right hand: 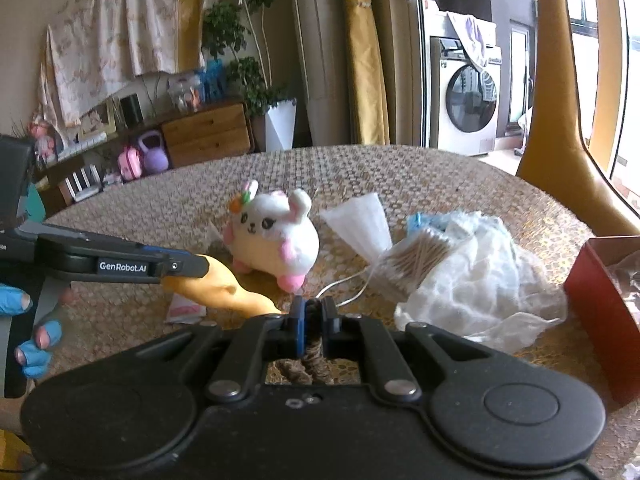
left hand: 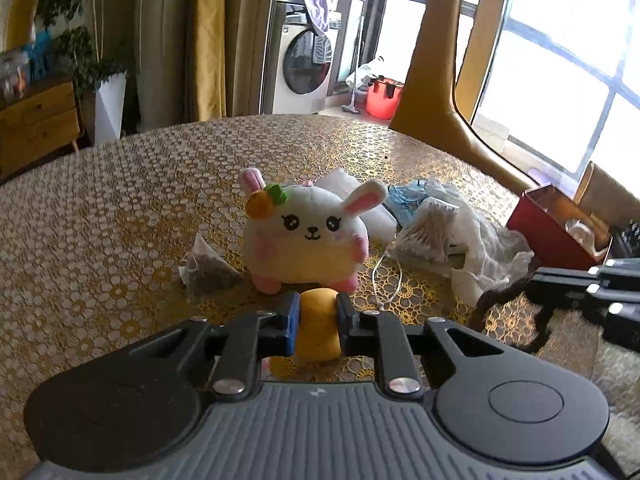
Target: Organize soft objects
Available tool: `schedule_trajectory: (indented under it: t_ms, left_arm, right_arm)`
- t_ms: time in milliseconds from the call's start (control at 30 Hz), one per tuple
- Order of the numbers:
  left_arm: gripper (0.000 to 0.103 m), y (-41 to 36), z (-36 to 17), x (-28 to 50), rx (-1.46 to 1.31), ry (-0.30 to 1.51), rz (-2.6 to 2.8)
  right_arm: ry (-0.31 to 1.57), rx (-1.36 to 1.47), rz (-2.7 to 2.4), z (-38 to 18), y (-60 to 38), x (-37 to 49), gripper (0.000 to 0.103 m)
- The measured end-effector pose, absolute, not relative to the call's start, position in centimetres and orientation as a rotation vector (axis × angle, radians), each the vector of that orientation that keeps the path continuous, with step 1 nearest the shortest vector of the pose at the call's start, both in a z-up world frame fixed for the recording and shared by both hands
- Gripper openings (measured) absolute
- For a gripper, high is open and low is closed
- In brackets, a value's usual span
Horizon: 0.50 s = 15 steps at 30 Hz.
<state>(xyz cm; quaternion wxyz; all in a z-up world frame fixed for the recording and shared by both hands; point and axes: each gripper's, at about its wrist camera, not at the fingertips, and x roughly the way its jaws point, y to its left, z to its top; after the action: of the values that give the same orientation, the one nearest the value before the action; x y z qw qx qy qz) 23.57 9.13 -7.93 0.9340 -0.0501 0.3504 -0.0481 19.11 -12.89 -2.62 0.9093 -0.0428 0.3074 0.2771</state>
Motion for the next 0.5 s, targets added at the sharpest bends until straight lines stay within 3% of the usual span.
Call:
schedule_trajectory:
  t_ms: [500]
  left_arm:
    - [0.019, 10.3, -10.9, 20.7, -0.142, 0.842, -0.099]
  right_arm:
    - [0.652, -0.017, 0.55, -2.5, -16.1, 18.3, 0.007]
